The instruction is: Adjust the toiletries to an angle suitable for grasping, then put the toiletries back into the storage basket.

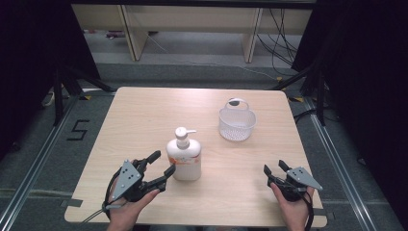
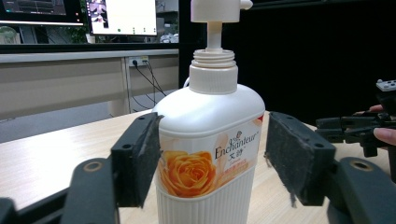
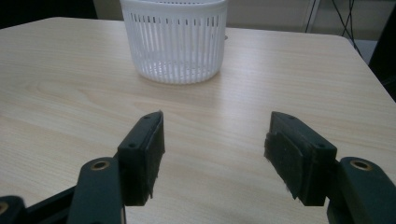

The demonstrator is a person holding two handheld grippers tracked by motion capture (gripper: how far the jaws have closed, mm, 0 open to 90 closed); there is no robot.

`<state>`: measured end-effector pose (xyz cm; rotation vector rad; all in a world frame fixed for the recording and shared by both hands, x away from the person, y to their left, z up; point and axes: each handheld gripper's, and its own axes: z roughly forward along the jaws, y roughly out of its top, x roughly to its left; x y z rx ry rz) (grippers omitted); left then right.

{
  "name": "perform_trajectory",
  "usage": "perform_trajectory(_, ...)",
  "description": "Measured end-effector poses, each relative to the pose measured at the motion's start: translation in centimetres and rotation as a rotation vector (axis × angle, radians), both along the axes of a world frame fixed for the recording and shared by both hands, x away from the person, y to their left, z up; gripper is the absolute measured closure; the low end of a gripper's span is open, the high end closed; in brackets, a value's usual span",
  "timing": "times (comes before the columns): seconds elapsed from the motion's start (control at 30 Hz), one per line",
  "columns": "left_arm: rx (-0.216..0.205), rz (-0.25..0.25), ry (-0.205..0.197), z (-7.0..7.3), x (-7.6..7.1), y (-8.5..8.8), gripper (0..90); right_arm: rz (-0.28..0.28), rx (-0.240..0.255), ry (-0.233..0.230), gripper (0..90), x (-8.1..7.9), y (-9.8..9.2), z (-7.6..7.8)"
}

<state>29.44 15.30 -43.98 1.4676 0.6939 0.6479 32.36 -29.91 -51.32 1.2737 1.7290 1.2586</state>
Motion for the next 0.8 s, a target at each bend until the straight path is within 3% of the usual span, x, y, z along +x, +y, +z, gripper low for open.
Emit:
perform_trajectory(0.1, -0.001, 0.000, 0.001, 0.1, 0.1, -0.1, 33.5, 0.007, 0.007, -0.005, 37.5, 0.1, 0.0, 0.0)
perform_trajectory(0.13, -0.002, -0.003, 0.004, 0.2, 0.1, -0.1, 33.6, 0.007, -0.005, 0.017, 37.4, 0.0, 0.0, 0.1)
perform_trajectory(0.43, 0.005, 0.008, 0.002, 0.6, 0.2, -0.2, 34.2, -0.009, -0.027, -0.008, 37.4, 0.1, 0.0, 0.0)
perform_trajectory(0.5, -0.007, 0.004, -0.012, 0.7, 0.4, -0.4, 34.3, -0.003, -0.019, 0.007, 37.4, 0.0, 0.0, 0.1)
perform_trajectory(0.53, 0.005, 0.013, 0.004, 0.8, 0.3, -0.5, 34.3, -0.003, -0.023, -0.001, 37.4, 0.1, 0.0, 0.0)
perform_trajectory(0.57, 0.003, 0.015, 0.001, 0.8, 0.4, -0.6, 34.4, -0.007, 0.005, 0.017, 37.5, 0.0, 0.2, 0.0)
perform_trajectory(0.63, 0.015, 0.018, 0.000, 1.0, 0.6, -0.7, 34.4, -0.012, -0.020, 0.005, 37.5, 0.0, 0.2, 0.0)
perform_trajectory(0.73, 0.011, 0.021, -0.001, 1.2, 0.6, -0.9, 34.5, -0.022, -0.006, 0.018, 37.7, -0.1, 0.3, 0.0)
perform_trajectory(0.8, 0.010, 0.028, 0.000, 1.3, 0.7, -1.1, 34.7, -0.003, -0.012, 0.001, 37.7, 0.1, 0.2, -0.1)
